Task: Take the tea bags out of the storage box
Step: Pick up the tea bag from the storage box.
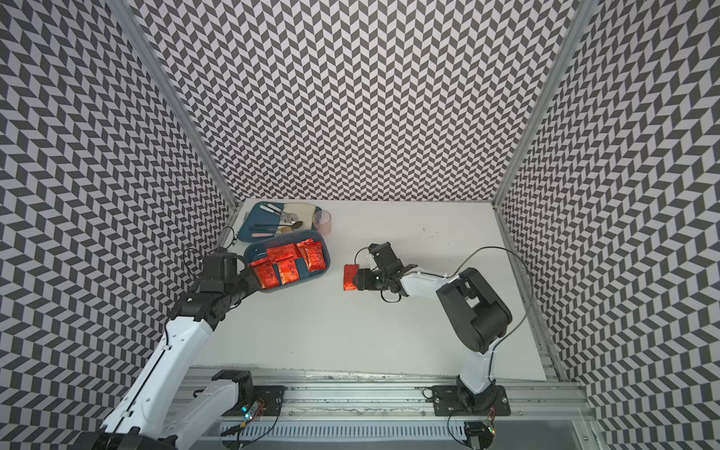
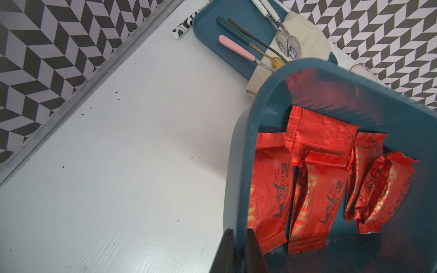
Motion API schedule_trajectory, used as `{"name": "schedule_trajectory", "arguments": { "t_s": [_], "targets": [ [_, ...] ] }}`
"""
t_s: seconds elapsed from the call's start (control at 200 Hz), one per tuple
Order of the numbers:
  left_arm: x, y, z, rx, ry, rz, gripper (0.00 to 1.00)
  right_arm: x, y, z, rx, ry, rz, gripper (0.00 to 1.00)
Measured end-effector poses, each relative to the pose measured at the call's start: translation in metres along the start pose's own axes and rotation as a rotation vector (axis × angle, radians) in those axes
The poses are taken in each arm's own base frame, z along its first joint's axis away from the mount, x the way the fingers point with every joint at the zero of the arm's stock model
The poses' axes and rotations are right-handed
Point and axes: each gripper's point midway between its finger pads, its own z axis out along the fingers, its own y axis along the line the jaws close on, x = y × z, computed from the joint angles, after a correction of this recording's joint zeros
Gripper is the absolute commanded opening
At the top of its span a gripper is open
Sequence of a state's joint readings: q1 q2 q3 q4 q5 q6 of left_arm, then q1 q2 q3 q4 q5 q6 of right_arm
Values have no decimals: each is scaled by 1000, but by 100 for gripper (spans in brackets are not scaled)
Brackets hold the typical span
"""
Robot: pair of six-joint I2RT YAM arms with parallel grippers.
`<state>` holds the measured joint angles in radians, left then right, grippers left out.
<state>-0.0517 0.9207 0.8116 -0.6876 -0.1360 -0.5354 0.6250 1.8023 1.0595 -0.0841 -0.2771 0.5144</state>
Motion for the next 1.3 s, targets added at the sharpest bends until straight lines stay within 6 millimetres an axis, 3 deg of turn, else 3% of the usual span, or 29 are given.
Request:
{"name": "schedule_trajectory", "arguments": {
  "t_s": [0.085,0.195,0.34,0.456,0.581,0.691,0.796,0.956,1.302],
  "targets": [
    [0,0,0,1,0,0,0,-25,27,-17,22,-56,-69,60],
    [0,-1,0,4,0,0,0,-57,92,-39,7,-144,-182,57],
    [-1,-2,0,9,-2,0,0,-72,167,-63,-19,-219,-296,55],
    [0,-3,0,13,1,0,0,-71,203,-56,-33,-222,-345,52],
    [0,-3,0,16,2,1,0,-70,204,-22,32,-185,-364,50],
    [0,-3,0,18,4,2,0,-66,187,12,119,-137,-376,49],
    [0,-3,0,19,4,2,0,-59,167,33,197,-100,-392,47],
    [0,-3,0,18,4,3,0,-53,149,41,275,-76,-418,43],
    [1,-3,0,19,4,3,0,-61,153,38,312,-114,-448,25]
  ]
}}
